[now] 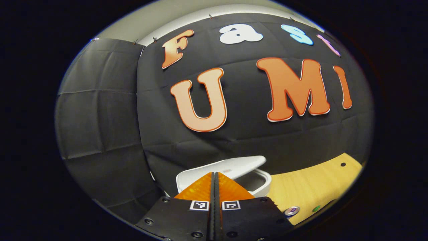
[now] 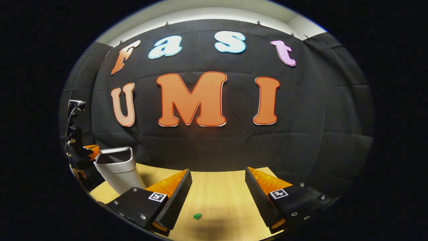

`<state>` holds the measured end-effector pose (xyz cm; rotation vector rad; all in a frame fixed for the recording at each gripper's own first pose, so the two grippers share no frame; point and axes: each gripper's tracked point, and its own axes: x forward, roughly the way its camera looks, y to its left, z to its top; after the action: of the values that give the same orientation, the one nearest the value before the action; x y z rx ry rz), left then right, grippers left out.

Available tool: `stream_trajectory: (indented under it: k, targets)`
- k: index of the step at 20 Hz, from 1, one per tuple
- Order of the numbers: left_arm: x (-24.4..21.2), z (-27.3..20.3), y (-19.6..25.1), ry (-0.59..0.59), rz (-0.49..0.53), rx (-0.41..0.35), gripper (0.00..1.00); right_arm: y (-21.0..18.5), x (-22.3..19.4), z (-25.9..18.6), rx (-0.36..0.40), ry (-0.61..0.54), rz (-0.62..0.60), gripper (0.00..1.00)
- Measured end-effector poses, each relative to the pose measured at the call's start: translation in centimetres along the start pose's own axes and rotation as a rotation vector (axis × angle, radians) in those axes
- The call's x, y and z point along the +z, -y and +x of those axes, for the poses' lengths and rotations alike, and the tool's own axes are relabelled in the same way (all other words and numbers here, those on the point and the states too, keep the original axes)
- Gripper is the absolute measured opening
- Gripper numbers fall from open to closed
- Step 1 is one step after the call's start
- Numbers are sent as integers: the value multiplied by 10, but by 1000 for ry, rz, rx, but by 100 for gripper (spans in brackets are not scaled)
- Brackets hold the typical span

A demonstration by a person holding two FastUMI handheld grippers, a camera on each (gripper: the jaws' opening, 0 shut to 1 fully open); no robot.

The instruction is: Press the lid of the desktop garbage bin to open it, pick up the crumpled paper on the desktop and throw it into the bin, then pick up the pop can on the desktop and drop it into the bin, and finally close the garbage bin lid.

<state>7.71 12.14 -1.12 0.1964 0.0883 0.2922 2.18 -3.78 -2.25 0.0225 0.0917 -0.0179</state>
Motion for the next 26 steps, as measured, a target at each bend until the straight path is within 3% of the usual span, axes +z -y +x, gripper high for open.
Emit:
stream_trajectory:
  k: [4,5,6,9,10,14,20,26]
  targets:
    - [-5,-26,26,-63,-88,-71,3,-10,-1,-2,44,9,35,96]
    - [-4,-33,34,-61,-107,-92,12,-16,-3,-1,67,4,43,100]
    - [-4,-38,42,-49,-124,-116,32,-19,-10,0,82,-13,45,95]
    - [3,-49,56,-11,-134,-156,93,-21,-39,7,100,-99,32,96]
    - [0,-53,58,-7,-128,-158,98,-23,-52,8,112,-137,34,96]
    - [-7,-59,59,-1,-129,-153,98,-34,-110,22,158,-295,4,96]
    - [-46,-61,52,-66,-110,-159,98,-80,-248,40,334,-668,-74,96]
    - [-85,-57,27,-123,-124,-145,98,-93,-314,64,310,-837,-159,97]
